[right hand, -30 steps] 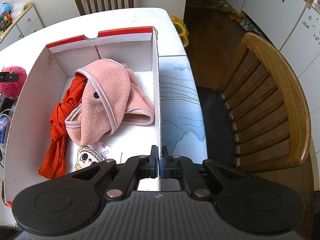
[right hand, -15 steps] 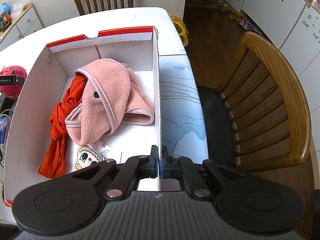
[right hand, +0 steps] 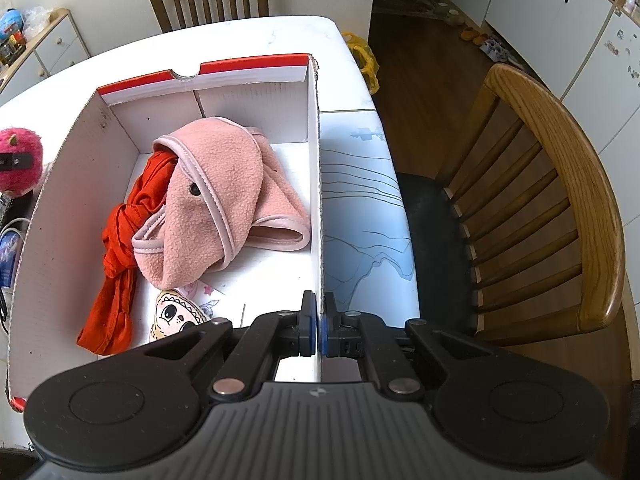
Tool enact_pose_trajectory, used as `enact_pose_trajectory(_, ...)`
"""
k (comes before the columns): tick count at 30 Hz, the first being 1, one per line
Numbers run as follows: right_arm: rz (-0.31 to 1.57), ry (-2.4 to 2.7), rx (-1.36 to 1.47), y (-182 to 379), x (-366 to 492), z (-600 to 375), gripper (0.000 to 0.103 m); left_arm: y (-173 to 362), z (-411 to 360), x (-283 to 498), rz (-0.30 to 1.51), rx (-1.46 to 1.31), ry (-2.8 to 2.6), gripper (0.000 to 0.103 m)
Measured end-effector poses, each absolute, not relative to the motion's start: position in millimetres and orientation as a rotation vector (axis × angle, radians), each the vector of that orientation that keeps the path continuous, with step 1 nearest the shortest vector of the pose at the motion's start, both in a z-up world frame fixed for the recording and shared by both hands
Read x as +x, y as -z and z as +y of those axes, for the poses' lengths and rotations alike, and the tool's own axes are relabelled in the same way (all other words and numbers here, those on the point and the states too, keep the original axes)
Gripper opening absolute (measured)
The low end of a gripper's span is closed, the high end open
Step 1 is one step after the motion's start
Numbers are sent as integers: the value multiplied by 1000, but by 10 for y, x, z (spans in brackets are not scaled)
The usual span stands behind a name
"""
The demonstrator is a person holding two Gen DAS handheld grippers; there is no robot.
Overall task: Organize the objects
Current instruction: 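Lift the pink plush with the left gripper and drop it into the box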
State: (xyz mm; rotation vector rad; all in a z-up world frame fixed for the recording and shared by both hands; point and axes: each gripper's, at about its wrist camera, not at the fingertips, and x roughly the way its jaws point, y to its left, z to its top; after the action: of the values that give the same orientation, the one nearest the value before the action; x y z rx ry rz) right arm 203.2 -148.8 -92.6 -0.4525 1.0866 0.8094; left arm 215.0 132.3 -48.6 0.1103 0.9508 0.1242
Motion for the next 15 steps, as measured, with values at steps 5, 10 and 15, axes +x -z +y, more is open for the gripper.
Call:
enact_pose_trajectory(5,1079,-817,-457,930,2026,-1487,3,244,1271,1986,917,65,-80,78)
enact_pose_trajectory(10,1075,-826,-454,933,2027,-1496,2,38,1152,1850,895,67,-54,78)
enact_pose_trajectory(15,1073,-839,-454,934,2022,-1498,2,-166,986,1717,866,72,-4,78)
